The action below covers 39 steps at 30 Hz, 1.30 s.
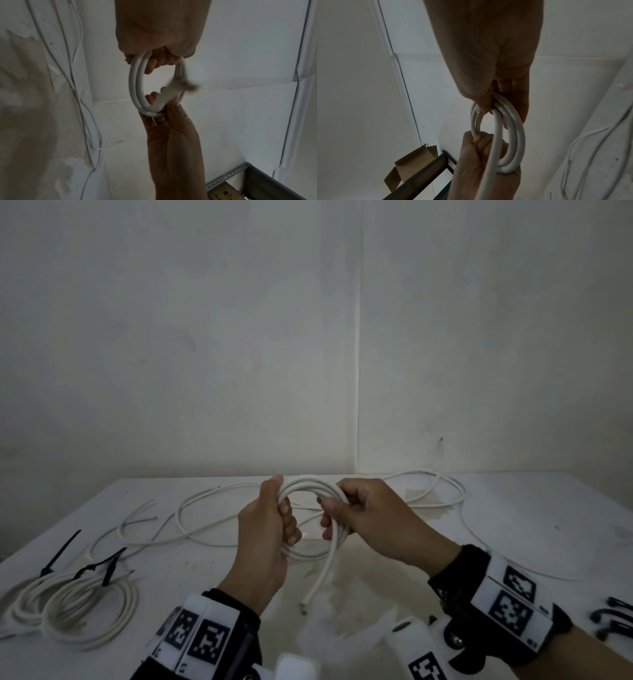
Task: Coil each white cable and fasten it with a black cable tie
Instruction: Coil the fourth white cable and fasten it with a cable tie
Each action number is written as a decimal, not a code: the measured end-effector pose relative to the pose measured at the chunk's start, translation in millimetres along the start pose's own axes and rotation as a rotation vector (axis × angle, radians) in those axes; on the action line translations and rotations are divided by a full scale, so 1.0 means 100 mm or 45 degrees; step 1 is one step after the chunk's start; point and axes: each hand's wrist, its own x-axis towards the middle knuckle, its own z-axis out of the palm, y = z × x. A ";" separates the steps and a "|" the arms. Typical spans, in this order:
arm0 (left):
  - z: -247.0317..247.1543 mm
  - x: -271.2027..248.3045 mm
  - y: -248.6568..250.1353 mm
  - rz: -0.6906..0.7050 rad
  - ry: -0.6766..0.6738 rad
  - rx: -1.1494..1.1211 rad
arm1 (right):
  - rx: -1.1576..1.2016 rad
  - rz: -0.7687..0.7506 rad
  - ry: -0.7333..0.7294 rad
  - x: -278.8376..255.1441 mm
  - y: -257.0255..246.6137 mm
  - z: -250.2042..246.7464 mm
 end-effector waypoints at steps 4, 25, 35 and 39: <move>0.03 -0.02 0.01 0.015 -0.017 0.001 | 0.119 -0.008 -0.001 -0.01 0.02 0.01; -0.12 -0.05 0.01 0.094 -0.459 0.511 | -0.235 -0.099 0.145 0.11 0.10 0.01; 0.01 -0.13 -0.05 0.130 -0.191 0.129 | -0.148 -0.212 0.247 0.01 0.11 0.13; 0.00 -0.11 -0.12 0.065 -0.282 0.066 | -0.294 -0.281 0.352 0.02 0.13 0.10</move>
